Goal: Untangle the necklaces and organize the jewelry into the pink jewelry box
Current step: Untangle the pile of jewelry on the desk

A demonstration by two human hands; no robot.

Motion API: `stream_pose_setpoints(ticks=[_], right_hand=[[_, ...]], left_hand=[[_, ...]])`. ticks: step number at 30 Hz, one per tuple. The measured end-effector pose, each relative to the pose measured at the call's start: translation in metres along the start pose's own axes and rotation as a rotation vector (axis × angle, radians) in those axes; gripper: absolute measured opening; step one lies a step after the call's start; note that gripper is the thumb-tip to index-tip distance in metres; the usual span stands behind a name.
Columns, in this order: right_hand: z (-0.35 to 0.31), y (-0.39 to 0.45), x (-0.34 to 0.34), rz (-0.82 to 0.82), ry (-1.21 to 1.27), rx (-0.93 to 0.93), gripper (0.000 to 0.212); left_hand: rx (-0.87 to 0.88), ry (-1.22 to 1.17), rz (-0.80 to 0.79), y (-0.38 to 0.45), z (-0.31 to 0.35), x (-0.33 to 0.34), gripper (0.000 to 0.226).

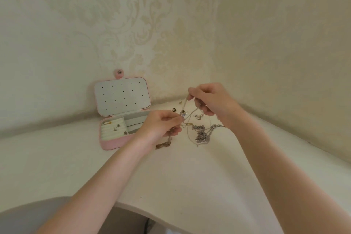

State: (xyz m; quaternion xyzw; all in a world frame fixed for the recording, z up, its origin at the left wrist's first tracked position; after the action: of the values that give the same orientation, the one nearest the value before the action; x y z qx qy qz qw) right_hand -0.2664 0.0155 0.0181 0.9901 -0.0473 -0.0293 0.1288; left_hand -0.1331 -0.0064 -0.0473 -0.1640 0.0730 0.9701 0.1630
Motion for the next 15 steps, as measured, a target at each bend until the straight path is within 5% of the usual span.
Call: stream_pose_setpoints(ticks=[5,11,15], right_hand=[[-0.024,-0.002,-0.012,0.187,-0.306,-0.23,0.023],[-0.033,-0.009,-0.015,0.268,-0.758,-0.358,0.024],[-0.031,-0.011,-0.012,0.271,-0.99,-0.361,0.028]], left_hand=[[-0.022,-0.122,0.12,-0.002,-0.001,-0.013,0.009],[0.27,0.745,0.515,-0.015,0.043,-0.036,0.015],[0.33,0.818,0.592,-0.017,0.054,-0.04,0.015]])
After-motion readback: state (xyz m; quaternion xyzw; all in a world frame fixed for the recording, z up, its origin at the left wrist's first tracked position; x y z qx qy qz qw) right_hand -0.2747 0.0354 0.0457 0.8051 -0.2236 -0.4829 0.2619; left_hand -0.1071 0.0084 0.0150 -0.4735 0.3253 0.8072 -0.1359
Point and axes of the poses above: each hand's wrist, its own y-axis towards the middle knuckle, its own x-axis out of the palm, z = x × y, the point moved 10 cm from there along y, towards the middle knuckle, and after that the axes turned 14 degrees about y, right-handed, at the moved point
